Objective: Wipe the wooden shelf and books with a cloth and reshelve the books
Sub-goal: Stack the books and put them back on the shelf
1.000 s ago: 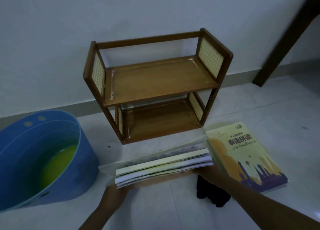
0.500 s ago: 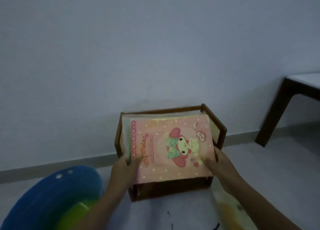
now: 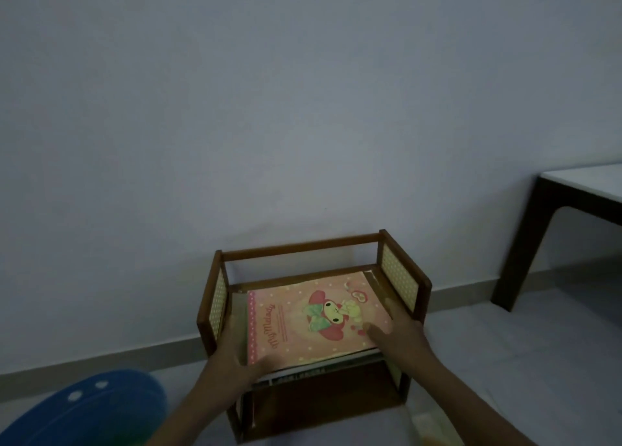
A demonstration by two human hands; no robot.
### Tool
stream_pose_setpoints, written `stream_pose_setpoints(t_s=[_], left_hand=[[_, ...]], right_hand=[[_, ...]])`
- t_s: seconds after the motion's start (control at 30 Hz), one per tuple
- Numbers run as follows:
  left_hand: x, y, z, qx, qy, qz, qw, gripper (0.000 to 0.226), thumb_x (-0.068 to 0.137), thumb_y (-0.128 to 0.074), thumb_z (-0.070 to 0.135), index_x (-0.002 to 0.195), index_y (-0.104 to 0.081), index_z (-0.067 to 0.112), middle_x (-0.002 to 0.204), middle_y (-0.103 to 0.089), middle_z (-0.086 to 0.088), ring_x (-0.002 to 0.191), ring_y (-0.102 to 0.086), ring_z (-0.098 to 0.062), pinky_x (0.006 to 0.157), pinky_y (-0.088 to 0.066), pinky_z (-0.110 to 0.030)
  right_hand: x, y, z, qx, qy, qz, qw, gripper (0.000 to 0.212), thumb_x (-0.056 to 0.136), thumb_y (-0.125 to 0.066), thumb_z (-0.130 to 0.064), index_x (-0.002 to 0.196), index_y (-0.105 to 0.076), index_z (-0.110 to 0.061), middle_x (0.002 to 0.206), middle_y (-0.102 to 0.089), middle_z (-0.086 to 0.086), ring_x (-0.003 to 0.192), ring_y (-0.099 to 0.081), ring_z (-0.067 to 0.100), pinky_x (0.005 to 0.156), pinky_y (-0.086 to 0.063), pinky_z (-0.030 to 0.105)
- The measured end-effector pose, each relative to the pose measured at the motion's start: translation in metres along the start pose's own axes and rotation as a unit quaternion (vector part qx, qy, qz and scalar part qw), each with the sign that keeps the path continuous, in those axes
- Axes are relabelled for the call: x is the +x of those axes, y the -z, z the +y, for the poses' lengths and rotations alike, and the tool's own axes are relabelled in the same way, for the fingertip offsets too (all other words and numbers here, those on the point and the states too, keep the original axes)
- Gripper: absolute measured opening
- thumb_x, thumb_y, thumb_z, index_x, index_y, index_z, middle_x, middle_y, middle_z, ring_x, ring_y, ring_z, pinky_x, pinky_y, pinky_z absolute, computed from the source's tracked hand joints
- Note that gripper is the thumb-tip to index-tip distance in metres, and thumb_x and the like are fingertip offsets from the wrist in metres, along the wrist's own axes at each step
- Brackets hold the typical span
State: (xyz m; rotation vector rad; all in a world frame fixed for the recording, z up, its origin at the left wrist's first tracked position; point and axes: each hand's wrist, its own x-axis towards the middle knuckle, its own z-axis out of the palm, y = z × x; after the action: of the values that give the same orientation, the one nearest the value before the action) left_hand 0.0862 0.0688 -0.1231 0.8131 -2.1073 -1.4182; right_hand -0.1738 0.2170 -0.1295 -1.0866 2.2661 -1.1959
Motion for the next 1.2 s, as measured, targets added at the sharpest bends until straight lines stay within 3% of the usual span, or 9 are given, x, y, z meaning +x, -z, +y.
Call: stream_pose_setpoints(t_s=[0.07,0.17,0.3,0.43,0.5,0.67,0.83,1.03,1.2], left_hand=[[-0.013,-0.003,-0.004,0.099,-0.080,-0.042,0.991,0.117,0.063,-0.090,0.032,0.143,-0.008,0.055,0.140,-0.042,0.031,0.132,-0.039,0.006,0.107,-0.040,-0.024],[-0.013,-0.004,-0.015,0.322,-0.119,0.019,0.939,0.129,0.061,-0.087,0.031,0.130,0.015,0.070,0.145,-0.026,0.028,0.138,-0.025,0.004,0.113,-0.030,-0.023],[-0.004,-0.001,-0.021,0.268,-0.041,0.072,0.960,0.107,0.066,-0.084,0.027,0.144,-0.013,0.045,0.141,-0.042,0.015,0.130,-0.044,-0.009,0.103,-0.045,-0.036],[0.013,-0.002,-0.013,0.298,0.042,0.131,0.945,0.046,0.078,-0.075,0.028,0.118,-0.052,0.028,0.111,-0.062,0.014,0.102,-0.062,-0.012,0.083,-0.052,-0.029],[0.021,-0.004,-0.014,0.352,0.054,0.136,0.925,0.036,0.078,-0.074,0.032,0.110,-0.060,0.024,0.107,-0.067,0.005,0.095,-0.063,-0.014,0.076,-0.051,-0.028],[0.030,-0.010,-0.015,0.387,0.075,0.129,0.910,0.037,0.077,-0.074,0.034,0.108,-0.063,0.017,0.105,-0.067,-0.004,0.091,-0.063,-0.019,0.075,-0.055,-0.033],[-0.008,-0.045,-0.004,0.555,0.001,0.156,0.817,0.072,0.070,-0.077,0.040,0.128,-0.051,0.007,0.131,-0.050,-0.022,0.114,-0.048,-0.039,0.088,-0.049,-0.048],[-0.014,-0.169,-0.013,0.430,0.000,-0.036,0.902,0.062,0.093,-0.049,0.046,0.144,-0.035,0.013,0.149,-0.037,-0.007,0.135,-0.034,-0.024,0.109,-0.034,-0.035],[-0.002,-0.283,-0.042,0.328,0.129,-0.166,0.921,0.062,0.095,-0.050,0.039,0.144,-0.030,0.008,0.147,-0.036,-0.011,0.135,-0.035,-0.026,0.105,-0.038,-0.035]], right_hand=[[-0.012,0.010,0.008,0.036,0.044,-0.080,0.995,0.061,0.076,-0.074,-0.042,0.123,-0.037,-0.045,0.130,-0.047,-0.020,0.128,-0.042,0.011,0.109,-0.038,0.046],[-0.022,0.014,0.021,-0.119,0.046,-0.097,0.987,0.084,0.076,-0.073,-0.040,0.143,-0.023,-0.036,0.149,-0.026,-0.010,0.141,-0.021,0.018,0.115,-0.028,0.042],[-0.012,0.012,0.021,-0.207,0.063,-0.067,0.974,0.080,0.085,-0.065,-0.039,0.150,-0.019,-0.029,0.156,-0.024,0.000,0.141,-0.027,0.019,0.113,-0.033,0.036],[0.011,0.015,0.007,-0.288,0.062,-0.044,0.955,0.075,0.084,-0.065,-0.044,0.147,-0.029,-0.027,0.144,-0.046,0.002,0.126,-0.048,0.018,0.099,-0.043,0.031],[0.022,0.013,0.001,-0.322,0.055,-0.036,0.944,0.074,0.082,-0.067,-0.044,0.146,-0.033,-0.027,0.141,-0.049,0.003,0.123,-0.050,0.019,0.095,-0.045,0.032],[0.026,0.004,0.003,-0.301,0.026,-0.033,0.953,0.075,0.083,-0.067,-0.042,0.147,-0.029,-0.029,0.145,-0.039,0.007,0.130,-0.040,0.024,0.100,-0.043,0.038],[-0.035,0.016,0.052,-0.214,0.139,0.115,0.960,0.040,0.092,-0.054,-0.026,0.132,-0.047,-0.022,0.130,-0.048,0.001,0.114,-0.048,0.016,0.094,-0.047,0.031],[-0.084,0.052,0.202,-0.198,-0.196,0.017,0.960,0.049,0.092,-0.053,-0.021,0.139,-0.040,-0.012,0.139,-0.042,0.015,0.123,-0.047,0.029,0.099,-0.041,0.034],[-0.093,0.060,0.265,-0.179,-0.277,0.008,0.944,0.043,0.092,-0.052,-0.023,0.132,-0.044,-0.007,0.127,-0.046,0.019,0.115,-0.049,0.034,0.096,-0.045,0.040]])
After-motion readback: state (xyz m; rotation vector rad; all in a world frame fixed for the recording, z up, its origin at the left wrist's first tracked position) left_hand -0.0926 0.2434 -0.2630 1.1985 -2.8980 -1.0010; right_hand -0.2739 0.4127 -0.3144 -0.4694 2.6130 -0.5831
